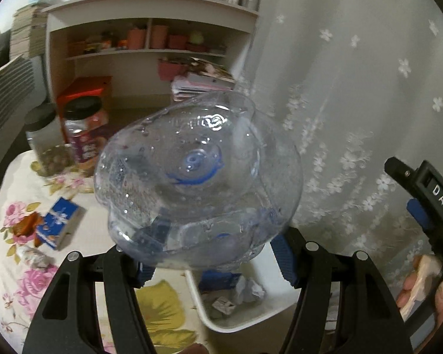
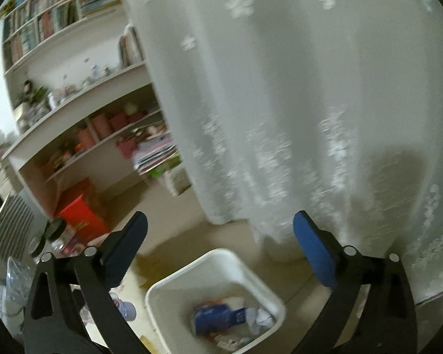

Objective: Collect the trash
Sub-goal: 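Carry bottle and box over the white bin and open both tools, then move both open tools back over the table, then close the left tool on an orange peel while the right tool closes on the blue biscuit box, then lift the peel and biscuit box and carry them toward the white bin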

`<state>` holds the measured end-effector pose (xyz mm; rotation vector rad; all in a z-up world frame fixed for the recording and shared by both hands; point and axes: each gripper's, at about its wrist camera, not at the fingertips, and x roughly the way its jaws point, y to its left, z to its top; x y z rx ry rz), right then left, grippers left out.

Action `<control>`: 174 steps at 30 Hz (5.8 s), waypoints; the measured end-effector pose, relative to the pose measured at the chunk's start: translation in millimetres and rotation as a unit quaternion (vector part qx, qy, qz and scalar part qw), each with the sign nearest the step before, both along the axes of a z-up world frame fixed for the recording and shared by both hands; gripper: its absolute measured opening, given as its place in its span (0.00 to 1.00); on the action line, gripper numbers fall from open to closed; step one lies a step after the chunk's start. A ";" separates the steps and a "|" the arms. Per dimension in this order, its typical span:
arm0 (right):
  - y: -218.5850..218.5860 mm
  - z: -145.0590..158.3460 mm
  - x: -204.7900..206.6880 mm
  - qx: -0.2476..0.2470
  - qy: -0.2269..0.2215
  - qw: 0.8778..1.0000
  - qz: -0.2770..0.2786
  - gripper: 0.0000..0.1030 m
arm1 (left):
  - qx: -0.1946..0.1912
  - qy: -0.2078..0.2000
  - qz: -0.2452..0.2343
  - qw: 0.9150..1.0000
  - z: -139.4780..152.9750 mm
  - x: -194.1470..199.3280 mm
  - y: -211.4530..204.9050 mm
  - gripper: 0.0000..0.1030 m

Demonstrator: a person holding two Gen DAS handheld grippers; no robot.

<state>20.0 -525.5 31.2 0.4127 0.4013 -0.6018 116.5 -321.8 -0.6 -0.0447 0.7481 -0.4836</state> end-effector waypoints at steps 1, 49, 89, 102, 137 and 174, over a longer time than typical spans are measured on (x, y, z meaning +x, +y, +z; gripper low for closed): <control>-3.0 1.5 -1.9 -0.005 -0.001 1.000 -0.008 0.93 | -0.001 0.001 -0.007 1.000 -0.5 -0.1 -8.0 0.62; 180.4 -12.1 67.3 -0.129 0.052 0.990 0.040 0.93 | 0.067 -0.103 0.197 0.973 26.5 18.0 148.0 0.87; 287.4 -161.3 229.9 0.161 0.262 0.919 0.246 0.93 | 0.272 0.190 0.065 0.941 -185.3 179.1 287.4 0.82; 317.7 -213.1 260.3 0.199 0.299 0.901 0.242 0.93 | 0.149 0.201 0.050 0.967 -166.8 170.6 319.2 0.18; 373.3 -100.2 207.6 0.009 0.194 0.918 0.346 0.54 | 0.054 0.070 0.232 0.969 -34.5 92.0 381.9 0.18; 227.2 -38.2 126.4 -0.003 0.063 0.968 0.242 0.54 | 0.043 -0.040 0.166 0.984 7.5 50.9 224.3 0.18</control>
